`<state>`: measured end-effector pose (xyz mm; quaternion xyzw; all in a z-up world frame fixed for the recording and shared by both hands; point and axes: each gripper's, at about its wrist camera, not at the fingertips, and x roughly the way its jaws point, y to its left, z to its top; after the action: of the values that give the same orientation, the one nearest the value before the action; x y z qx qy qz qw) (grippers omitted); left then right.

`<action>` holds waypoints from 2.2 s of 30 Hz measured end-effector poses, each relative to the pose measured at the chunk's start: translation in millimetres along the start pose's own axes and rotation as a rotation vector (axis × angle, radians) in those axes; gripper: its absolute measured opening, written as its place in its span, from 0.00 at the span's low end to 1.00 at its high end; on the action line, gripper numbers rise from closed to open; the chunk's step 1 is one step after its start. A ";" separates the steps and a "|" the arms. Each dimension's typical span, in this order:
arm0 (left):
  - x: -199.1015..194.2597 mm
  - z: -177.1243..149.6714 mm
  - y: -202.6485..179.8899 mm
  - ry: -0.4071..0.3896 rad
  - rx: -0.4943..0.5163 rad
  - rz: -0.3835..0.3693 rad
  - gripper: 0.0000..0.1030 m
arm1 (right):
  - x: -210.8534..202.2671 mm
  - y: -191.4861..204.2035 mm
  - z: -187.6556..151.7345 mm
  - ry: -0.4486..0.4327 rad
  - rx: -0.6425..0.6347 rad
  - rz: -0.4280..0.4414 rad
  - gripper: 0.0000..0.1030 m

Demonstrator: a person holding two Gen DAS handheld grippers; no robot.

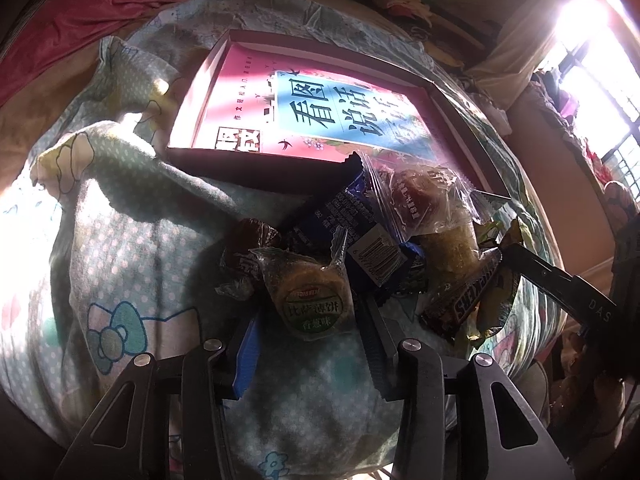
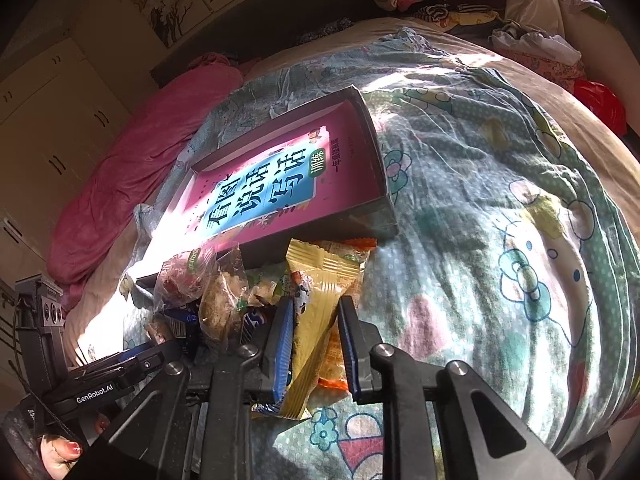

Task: Organize snacks
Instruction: 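Grasp the yellow snack bar with the right tool while the left tool grasps the round green-label cookie packet, then carry both snacks into the pink tray and open both tools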

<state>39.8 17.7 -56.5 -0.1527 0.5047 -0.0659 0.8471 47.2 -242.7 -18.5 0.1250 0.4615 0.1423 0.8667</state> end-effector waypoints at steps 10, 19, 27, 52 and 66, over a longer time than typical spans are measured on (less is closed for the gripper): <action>-9.2 -0.2 6.4 -0.011 -0.031 -0.046 0.40 | -5.9 -9.4 2.4 -0.019 0.030 -0.008 0.20; -37.6 6.8 -0.1 -0.124 0.011 -0.069 0.33 | -19.3 -0.9 15.2 -0.079 -0.023 -0.036 0.20; -30.3 9.3 6.4 -0.108 -0.007 -0.072 0.33 | -23.8 3.8 25.0 -0.110 -0.048 -0.042 0.18; -48.8 48.1 22.4 -0.275 -0.030 -0.093 0.33 | -25.5 30.9 71.4 -0.233 -0.105 -0.029 0.18; -14.8 72.9 24.5 -0.257 -0.001 -0.049 0.33 | 21.5 27.6 88.9 -0.168 -0.119 -0.083 0.18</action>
<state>95.5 58.8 -19.8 -0.1728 0.3882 -0.0662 0.9028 129.3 -216.9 23.0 0.0656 0.3827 0.1224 0.9134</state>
